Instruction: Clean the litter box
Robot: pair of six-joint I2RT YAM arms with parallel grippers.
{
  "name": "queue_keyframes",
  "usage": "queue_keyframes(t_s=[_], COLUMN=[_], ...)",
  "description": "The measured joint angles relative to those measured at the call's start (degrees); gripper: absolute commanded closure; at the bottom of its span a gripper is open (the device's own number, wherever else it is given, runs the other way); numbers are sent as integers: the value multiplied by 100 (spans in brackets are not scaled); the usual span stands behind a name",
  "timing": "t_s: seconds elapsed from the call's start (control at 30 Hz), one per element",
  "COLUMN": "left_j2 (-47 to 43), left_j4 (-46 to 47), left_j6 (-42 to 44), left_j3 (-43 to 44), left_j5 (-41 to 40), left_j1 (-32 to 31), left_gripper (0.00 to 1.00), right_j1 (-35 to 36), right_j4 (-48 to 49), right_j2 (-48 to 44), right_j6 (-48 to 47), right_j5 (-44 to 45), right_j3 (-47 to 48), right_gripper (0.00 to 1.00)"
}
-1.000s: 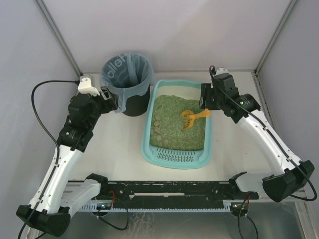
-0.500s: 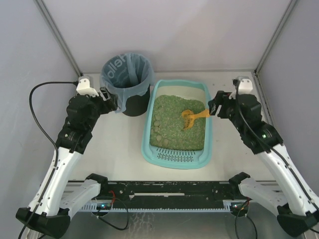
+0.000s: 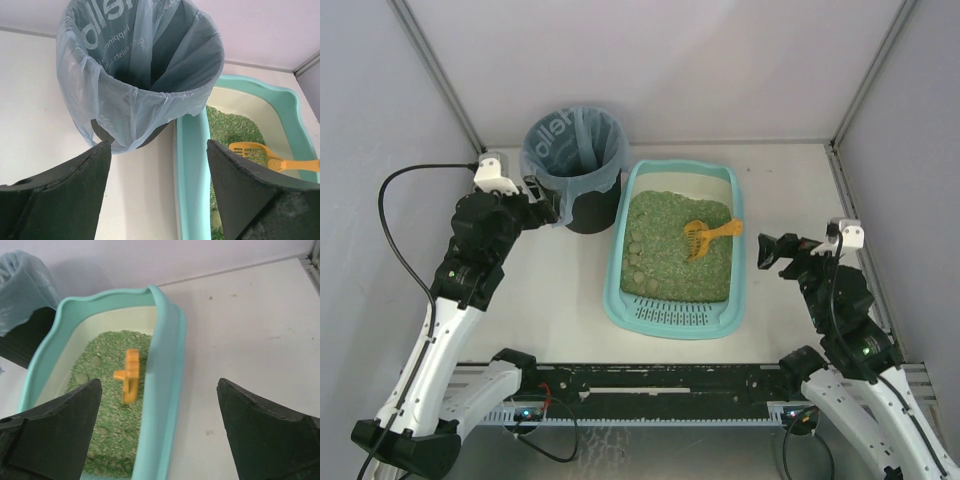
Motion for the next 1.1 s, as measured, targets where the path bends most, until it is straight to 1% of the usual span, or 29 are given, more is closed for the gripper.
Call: queue_keyframes(t_s=[0.17, 0.37, 0.43, 0.5, 0.8, 1.1], left_j2=[0, 11, 15, 15, 15, 28], left_j4=[4, 35, 35, 35, 35, 35], left_j6=[2, 2, 2, 11, 44, 44], left_j3=[0, 0, 0, 0, 0, -87], left_j5=[0, -4, -13, -35, -157, -271], left_j1=[2, 0, 0, 0, 0, 0], left_gripper=[11, 8, 2, 1, 0, 0], right_j1=[0, 0, 0, 0, 0, 0], right_j4=[68, 22, 22, 20, -258, -313], right_j2=[-599, -942, -997, -999, -1008, -1392], right_j6=[129, 306, 374, 431, 785, 844], right_j5=[295, 691, 807, 892, 1005, 1034], right_j3=[-619, -680, -680, -680, -688, -693], right_gripper=[0, 0, 0, 0, 0, 0])
